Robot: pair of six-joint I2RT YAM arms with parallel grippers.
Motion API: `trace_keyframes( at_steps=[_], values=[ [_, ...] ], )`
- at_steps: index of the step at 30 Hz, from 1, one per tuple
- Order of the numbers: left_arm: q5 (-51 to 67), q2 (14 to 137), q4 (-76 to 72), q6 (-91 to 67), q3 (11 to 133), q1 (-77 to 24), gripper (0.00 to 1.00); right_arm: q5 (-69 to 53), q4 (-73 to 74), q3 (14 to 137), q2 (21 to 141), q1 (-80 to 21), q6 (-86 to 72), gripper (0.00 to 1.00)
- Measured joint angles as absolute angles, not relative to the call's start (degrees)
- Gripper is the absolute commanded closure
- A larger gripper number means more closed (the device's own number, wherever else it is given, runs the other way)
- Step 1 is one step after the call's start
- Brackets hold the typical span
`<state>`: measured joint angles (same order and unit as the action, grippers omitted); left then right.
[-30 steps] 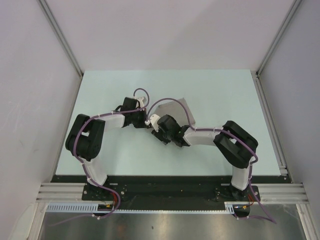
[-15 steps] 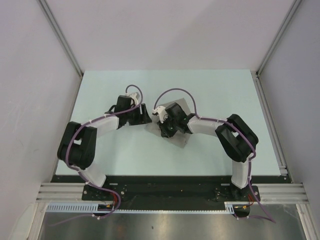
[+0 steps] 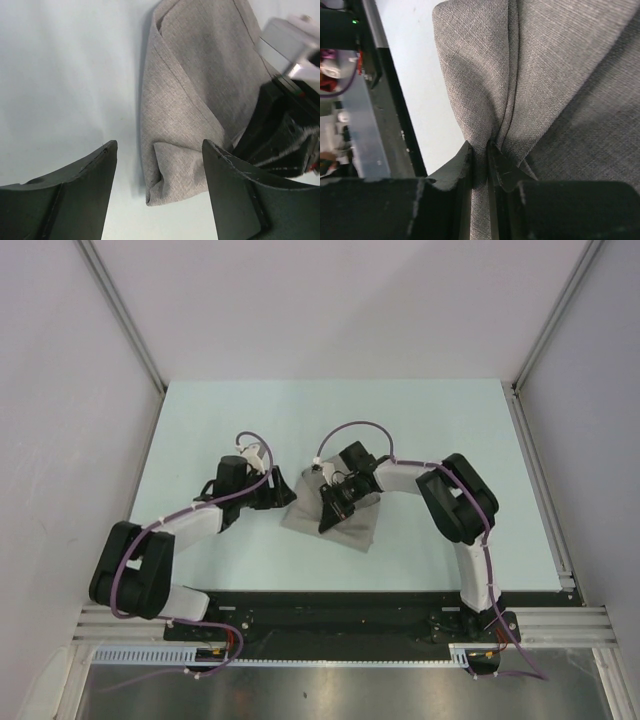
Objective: Fold the napkin, place the utensils inside, and roll it up
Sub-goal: Roll the napkin with the utensil
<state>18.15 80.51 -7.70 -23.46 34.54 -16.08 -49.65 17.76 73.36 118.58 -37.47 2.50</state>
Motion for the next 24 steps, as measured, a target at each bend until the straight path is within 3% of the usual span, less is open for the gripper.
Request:
trace_keyframes(
  at_steps=[13, 17, 22, 24],
  values=[
    [20.71, 88.27, -9.56, -23.99, 35.40, -17.02, 0.37, -61.89, 22.15, 78.87, 126.52, -33.34, 0.43, 1.00],
    [21.54, 90.41, -10.44, -24.91, 36.36, -17.12, 0.61, -63.48, 23.31, 80.09, 127.92, -32.88, 0.19, 1.00],
    [23.22, 92.16, -11.51, -26.70, 36.32, -17.12, 0.83, -63.99, 24.47, 81.03, 128.68, -32.56, -0.12, 1.00],
    [23.66, 92.38, -11.86, -27.09, 35.92, -17.12, 0.97, -63.83, 24.82, 81.28, 128.70, -32.42, -0.30, 0.99]
  ],
)
